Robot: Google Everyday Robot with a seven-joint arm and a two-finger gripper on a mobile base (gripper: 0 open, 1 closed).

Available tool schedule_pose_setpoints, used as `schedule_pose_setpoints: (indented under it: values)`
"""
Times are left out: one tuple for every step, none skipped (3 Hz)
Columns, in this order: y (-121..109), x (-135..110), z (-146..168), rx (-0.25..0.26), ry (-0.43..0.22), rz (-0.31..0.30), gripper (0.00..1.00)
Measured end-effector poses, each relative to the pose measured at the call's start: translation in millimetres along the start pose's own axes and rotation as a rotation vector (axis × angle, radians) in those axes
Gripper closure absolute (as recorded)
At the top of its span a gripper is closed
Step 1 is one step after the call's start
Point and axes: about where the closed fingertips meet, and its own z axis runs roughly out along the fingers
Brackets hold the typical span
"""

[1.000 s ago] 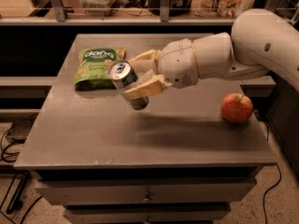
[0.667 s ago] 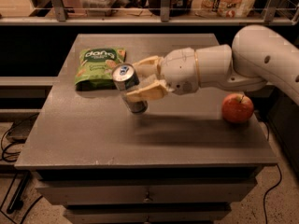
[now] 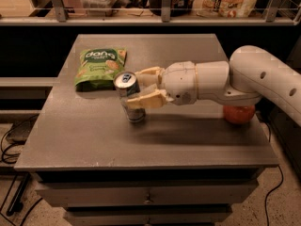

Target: Place redbull can upright

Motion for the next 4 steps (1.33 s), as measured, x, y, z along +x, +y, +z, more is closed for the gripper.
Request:
schedule_pose_setpoints:
  values:
    - [2.5,6.1,1.9,0.005,-0.018,0.012,0.51]
    - [4.9,8.4,2.6,0.008,-0.021,0.017,0.27]
    - [7.6,10.0,3.8,0.009,-0.019,0.019,0.04]
    - [9.4,10.1,3.1,0.011,-0.014,0.017,0.00]
